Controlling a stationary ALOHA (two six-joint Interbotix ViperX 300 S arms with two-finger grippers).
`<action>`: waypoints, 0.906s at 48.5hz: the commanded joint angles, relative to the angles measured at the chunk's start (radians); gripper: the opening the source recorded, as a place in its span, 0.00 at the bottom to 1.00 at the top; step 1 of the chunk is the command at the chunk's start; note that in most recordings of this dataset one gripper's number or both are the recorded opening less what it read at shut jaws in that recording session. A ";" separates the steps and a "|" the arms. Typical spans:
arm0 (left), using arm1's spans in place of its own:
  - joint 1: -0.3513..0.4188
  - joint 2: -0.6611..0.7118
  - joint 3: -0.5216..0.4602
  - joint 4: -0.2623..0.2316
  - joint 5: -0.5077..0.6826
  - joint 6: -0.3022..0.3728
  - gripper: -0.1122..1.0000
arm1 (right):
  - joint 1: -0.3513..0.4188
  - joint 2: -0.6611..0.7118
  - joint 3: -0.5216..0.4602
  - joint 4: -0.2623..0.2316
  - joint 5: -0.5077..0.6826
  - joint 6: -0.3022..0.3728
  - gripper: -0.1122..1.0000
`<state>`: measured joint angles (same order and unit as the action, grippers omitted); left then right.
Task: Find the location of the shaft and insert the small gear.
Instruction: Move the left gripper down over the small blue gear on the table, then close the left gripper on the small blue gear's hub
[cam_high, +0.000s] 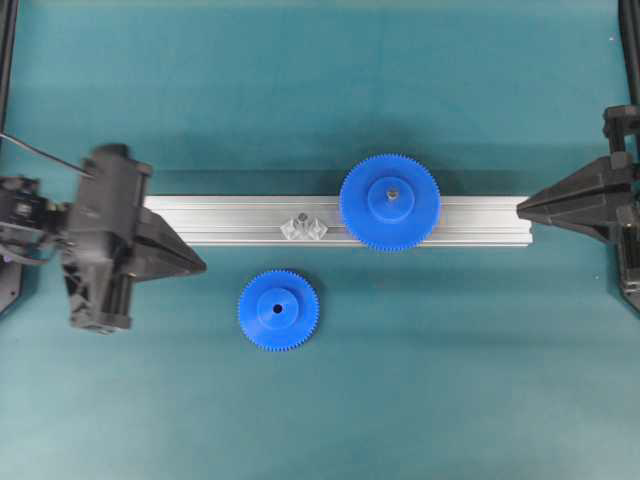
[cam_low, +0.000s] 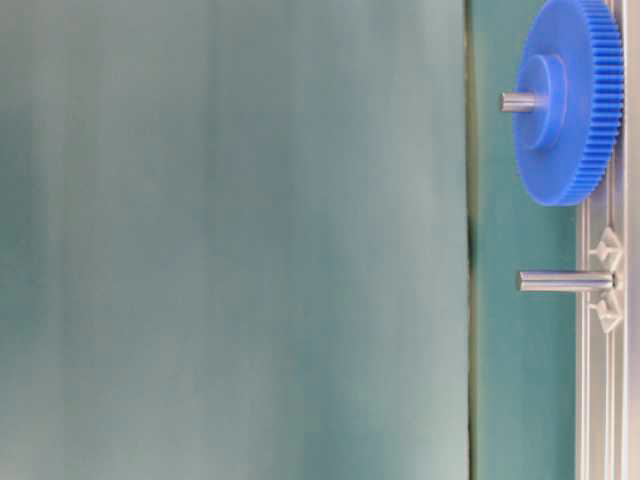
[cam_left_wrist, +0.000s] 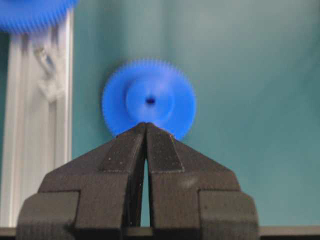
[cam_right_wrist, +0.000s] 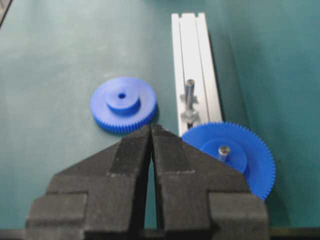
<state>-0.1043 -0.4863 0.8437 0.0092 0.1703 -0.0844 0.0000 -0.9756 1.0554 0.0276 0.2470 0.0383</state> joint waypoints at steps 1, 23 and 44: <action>-0.005 0.041 -0.049 0.003 0.021 0.000 0.14 | -0.011 0.008 -0.014 0.002 -0.009 0.003 0.18; -0.005 0.288 -0.150 0.003 0.051 -0.014 0.92 | -0.021 0.005 -0.005 0.002 0.028 0.003 0.18; -0.009 0.494 -0.278 0.003 0.080 -0.017 0.92 | -0.021 -0.003 0.025 0.002 0.034 0.005 0.18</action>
<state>-0.1043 0.0015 0.6075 0.0107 0.2516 -0.1028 -0.0199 -0.9817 1.0876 0.0276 0.2853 0.0368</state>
